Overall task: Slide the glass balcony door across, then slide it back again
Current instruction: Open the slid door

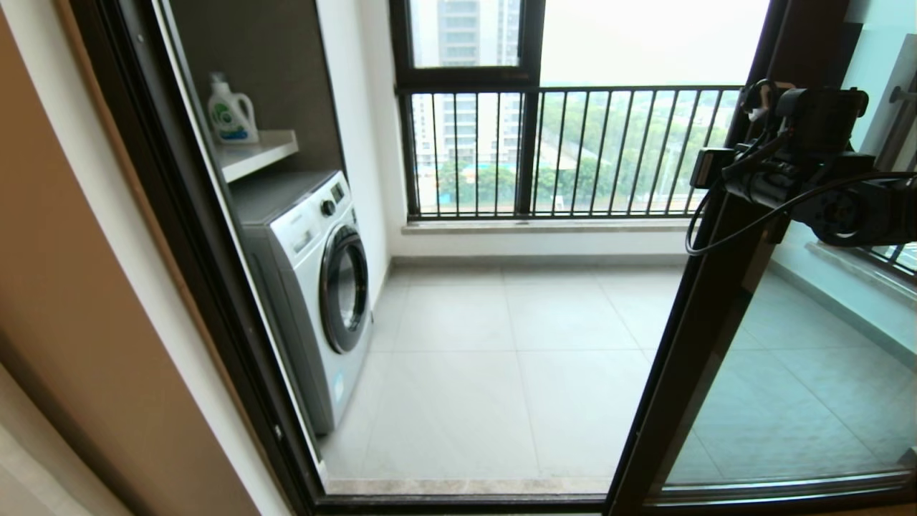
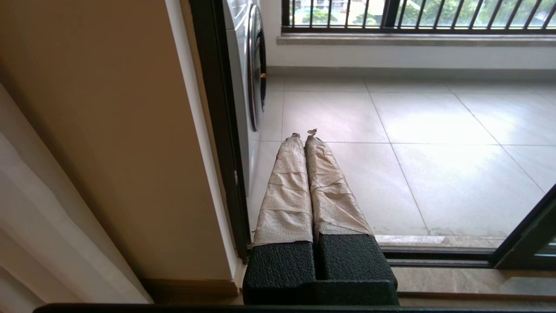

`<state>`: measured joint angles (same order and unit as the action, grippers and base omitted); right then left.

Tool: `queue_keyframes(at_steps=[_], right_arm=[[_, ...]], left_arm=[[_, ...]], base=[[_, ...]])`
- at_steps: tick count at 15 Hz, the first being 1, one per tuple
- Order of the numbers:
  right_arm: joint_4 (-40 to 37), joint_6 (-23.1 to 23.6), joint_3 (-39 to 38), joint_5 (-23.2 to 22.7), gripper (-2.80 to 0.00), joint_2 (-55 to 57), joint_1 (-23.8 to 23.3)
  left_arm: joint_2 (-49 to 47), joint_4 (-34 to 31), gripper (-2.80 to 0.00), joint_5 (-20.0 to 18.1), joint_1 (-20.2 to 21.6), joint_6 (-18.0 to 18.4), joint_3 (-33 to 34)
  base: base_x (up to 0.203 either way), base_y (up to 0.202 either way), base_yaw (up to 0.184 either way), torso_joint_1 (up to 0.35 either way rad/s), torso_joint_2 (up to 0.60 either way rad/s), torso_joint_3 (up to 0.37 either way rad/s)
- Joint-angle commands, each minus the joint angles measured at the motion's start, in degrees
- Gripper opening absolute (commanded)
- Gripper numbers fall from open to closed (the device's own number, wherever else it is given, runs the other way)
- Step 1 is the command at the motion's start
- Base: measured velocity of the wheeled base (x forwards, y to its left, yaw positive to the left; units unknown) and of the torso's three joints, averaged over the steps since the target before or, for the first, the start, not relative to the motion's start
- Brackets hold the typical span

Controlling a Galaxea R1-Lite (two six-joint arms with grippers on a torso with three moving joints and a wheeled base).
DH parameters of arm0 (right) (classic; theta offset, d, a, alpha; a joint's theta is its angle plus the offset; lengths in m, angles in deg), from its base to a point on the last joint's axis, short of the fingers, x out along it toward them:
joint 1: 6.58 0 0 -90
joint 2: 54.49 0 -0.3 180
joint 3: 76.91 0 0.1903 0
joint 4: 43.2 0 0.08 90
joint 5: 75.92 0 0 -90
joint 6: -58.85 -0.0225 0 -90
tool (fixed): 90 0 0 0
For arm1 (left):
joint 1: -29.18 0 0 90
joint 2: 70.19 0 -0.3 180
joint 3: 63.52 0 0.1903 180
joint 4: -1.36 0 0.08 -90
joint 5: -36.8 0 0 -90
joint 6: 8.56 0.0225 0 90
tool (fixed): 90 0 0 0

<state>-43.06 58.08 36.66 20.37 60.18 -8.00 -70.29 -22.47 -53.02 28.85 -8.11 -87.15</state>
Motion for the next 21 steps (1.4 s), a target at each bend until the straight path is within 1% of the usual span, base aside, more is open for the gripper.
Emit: queue_keyframes(at_steps=[1,6,12,15,21], right_arm=[[0.14,-0.02,0.03,-0.97,-2.8,0.47,-1.57],[0.14,0.06,0.28,-3.24,-2.8,0.96,-5.12],[0.14,0.15,0.4,-4.79,-2.8,0.91,-8.72],[0.14,1.21,0.23,-4.79,-2.8,0.91,-9.57],[0.14,1.37,0.23,-4.79,-2.8,0.48,-9.56]], left_arm=[[-0.08,0.02,-2.8,0.08,-0.02,-0.01,0.0],[-0.08,0.02,-2.8,-0.01,-0.02,-0.01,0.0],[-0.08,0.02,-2.8,0.06,-0.01,-0.01,0.0],[-0.08,0.02,-2.8,0.02,0.03,-0.01,0.0],[-0.08,0.02,-2.8,0.08,-0.02,-0.01,0.0]], base=[[0.0,0.0,0.0,0.0,0.0,0.0],[0.0,0.0,0.0,0.0,0.0,0.0],[0.0,0.0,0.0,0.0,0.0,0.0],[0.0,0.0,0.0,0.0,0.0,0.0],[0.0,0.0,0.0,0.0,0.0,0.0]])
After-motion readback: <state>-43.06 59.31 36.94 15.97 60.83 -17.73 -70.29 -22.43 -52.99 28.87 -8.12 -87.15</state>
